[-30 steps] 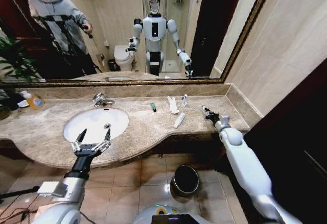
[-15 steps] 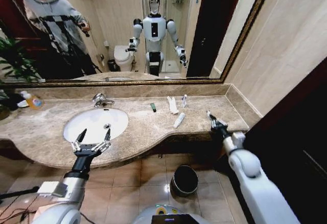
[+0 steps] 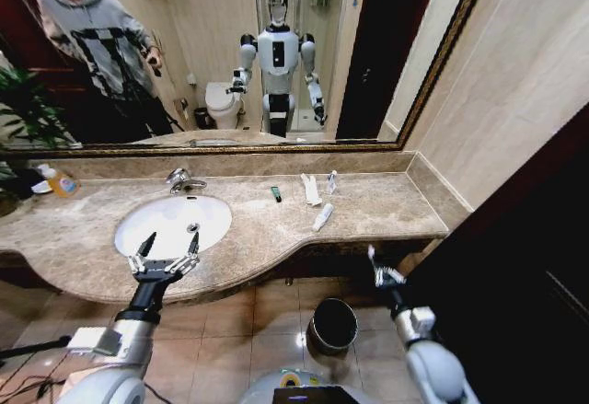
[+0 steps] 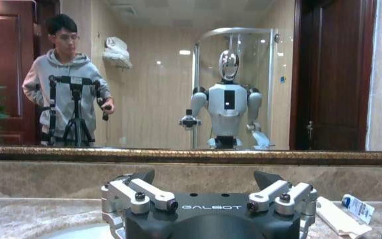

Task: Pick up the trash from the sink and place it in the trash bin.

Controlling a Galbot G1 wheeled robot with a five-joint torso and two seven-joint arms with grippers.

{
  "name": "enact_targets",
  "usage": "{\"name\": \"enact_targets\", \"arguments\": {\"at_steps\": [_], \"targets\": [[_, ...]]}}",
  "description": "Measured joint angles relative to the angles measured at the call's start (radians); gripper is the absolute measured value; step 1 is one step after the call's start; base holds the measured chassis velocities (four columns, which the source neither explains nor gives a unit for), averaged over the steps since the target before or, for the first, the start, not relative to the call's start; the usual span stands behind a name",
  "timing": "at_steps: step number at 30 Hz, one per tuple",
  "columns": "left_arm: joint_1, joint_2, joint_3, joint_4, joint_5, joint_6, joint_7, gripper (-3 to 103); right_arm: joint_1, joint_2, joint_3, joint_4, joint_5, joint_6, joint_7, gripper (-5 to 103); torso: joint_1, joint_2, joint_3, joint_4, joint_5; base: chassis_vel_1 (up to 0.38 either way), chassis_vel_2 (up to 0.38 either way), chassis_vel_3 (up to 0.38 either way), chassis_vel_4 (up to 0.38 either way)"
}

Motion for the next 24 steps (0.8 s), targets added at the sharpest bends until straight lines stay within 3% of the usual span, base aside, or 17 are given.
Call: {"name": "enact_targets", "arguments": {"at_steps": [6, 13, 24], "targets": [[0.0, 0.0, 0.0, 0.0, 0.0, 0.0, 0.0, 100, 0.042, 0.037, -0.048, -0.207, -0.06, -0.001, -0.04, 0, 0.0, 0.0, 0.0, -0.0001, -0.0001, 0.0, 0.0, 0.0, 0.0], [0.0, 0.0, 0.0, 0.0, 0.0, 0.0, 0.0, 100, 0.217, 0.088, -0.067, -0.553, -0.18, 0.04, -0.043, 0, 0.0, 0.0, 0.0, 0.0, -0.0001, 0.0, 0.0, 0.0, 0.0], [0.0, 0.0, 0.0, 0.0, 0.0, 0.0, 0.0, 100, 0.389, 0.131, -0.057, -0.841, -0.298, 0.077, -0.043, 0, 0.0, 0.0, 0.0, 0.0, -0.0001, 0.0, 0.0, 0.0, 0.0]]}}
